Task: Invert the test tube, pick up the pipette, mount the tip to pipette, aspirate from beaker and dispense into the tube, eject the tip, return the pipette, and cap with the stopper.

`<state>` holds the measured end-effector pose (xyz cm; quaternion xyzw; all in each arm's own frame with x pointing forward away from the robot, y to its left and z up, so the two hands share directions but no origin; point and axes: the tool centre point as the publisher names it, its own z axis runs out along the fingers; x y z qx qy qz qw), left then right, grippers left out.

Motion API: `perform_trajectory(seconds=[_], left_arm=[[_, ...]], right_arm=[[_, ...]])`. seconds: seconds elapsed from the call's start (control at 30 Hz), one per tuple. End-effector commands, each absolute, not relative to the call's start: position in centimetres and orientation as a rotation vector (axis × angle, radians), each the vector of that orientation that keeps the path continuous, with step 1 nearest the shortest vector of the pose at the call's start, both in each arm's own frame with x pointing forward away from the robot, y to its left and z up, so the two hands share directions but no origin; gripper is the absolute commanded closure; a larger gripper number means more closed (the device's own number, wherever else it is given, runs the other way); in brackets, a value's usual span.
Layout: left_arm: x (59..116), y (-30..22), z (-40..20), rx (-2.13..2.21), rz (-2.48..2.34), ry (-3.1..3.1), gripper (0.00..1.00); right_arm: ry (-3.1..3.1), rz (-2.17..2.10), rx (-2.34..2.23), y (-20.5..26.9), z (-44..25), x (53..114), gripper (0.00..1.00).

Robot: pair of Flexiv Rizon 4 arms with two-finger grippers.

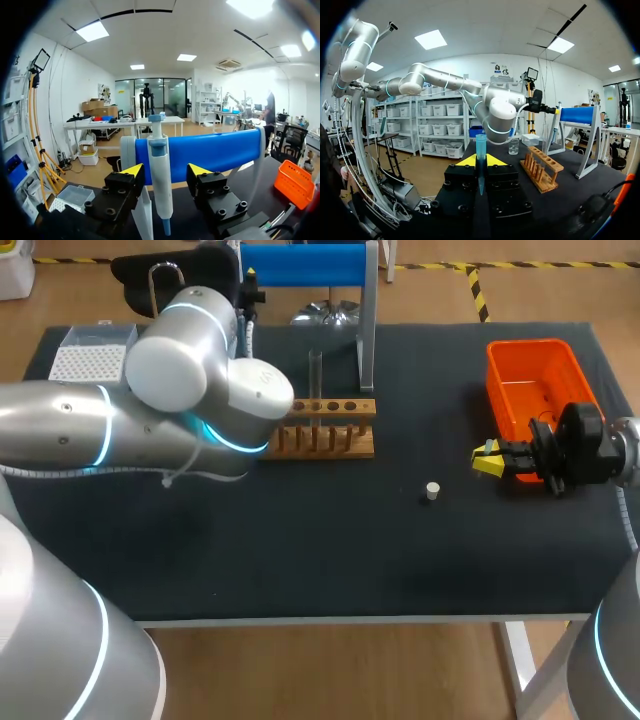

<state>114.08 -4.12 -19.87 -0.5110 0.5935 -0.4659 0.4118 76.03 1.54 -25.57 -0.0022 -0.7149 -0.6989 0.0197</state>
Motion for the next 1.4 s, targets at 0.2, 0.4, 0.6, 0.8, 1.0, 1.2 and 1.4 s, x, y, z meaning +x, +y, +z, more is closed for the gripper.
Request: perform_trajectory(seconds=[0.2,0.4,0.6,0.8,1.0,1.2,1.4], left_arm=[[114.8,-4.0,-19.9,-1.289,-1.17,1.504,0.51],[115.3,-4.1,-20.0,-1.293,-1.165,1.505,0.51],[115.6,-4.2,-20.1,-1.297,-1.161,1.503,0.51],[115.8,-4.1,-20.1,-1.306,-1.16,1.491,0.51],[116.1,-4.2,-20.1,-1.31,-1.161,1.486,0.51],[116.4,-4.2,-20.1,-1.312,-1.161,1.483,0.51],[116.6,-4.1,-20.3,-1.313,-1.157,1.488,0.51]], right_arm=[[-2.223,-2.169,-0.009,1.6,-25.5,75.9,1.0],[-2.223,-2.169,-0.009,1.6,-25.5,75.9,1.0],[-2.223,-2.169,-0.009,1.6,-25.5,75.9,1.0],[-2.223,-2.169,-0.009,1.6,-25.5,75.9,1.0],[-2.223,-2.169,-0.009,1.6,-25.5,75.9,1.0],[-2.223,-2.169,-0.009,1.6,-25.5,75.9,1.0],[-2.223,-2.169,-0.009,1.6,-25.5,75.9,1.0]])
